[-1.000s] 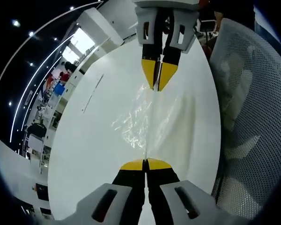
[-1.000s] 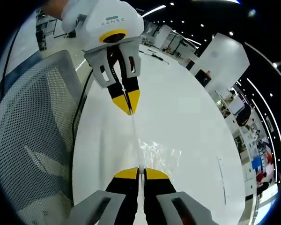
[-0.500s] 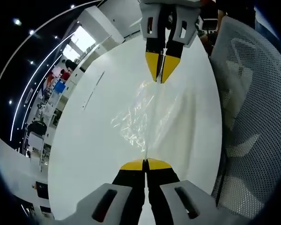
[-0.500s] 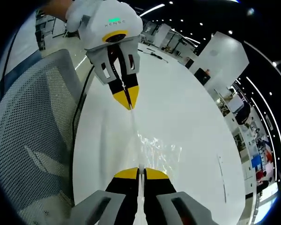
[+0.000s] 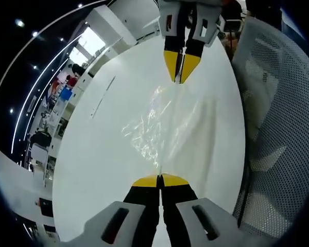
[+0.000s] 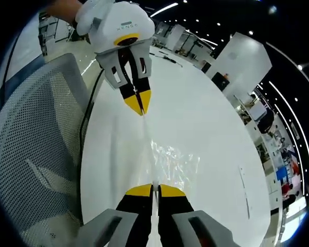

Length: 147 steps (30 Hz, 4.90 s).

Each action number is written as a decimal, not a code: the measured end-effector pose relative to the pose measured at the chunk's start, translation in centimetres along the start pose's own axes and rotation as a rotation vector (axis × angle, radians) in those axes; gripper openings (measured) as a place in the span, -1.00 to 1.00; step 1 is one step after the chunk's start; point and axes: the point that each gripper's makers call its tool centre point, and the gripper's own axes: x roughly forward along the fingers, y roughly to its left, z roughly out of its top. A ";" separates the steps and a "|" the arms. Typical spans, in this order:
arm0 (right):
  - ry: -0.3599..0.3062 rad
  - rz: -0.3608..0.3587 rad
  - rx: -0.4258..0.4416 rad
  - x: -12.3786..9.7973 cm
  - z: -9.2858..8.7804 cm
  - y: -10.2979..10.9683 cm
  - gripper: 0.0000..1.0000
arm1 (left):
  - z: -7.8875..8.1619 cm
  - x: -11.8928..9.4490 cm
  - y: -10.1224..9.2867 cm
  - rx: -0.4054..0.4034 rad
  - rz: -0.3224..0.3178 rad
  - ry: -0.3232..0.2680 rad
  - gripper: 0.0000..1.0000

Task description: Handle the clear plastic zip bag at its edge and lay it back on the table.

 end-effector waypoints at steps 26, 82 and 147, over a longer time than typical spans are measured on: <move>0.011 0.002 -0.002 0.1 -0.8 -0.4 -1.00 | -0.2 -0.2 0.4 -0.020 0.010 0.004 -1.00; -0.063 0.088 -0.027 2.1 3.1 0.5 -0.83 | 0.5 -0.8 -0.5 0.046 0.005 -0.004 -1.00; -0.051 0.079 0.104 3.1 2.2 -0.4 -1.00 | 6.8 1.3 -2.6 0.154 -0.014 -0.135 -1.00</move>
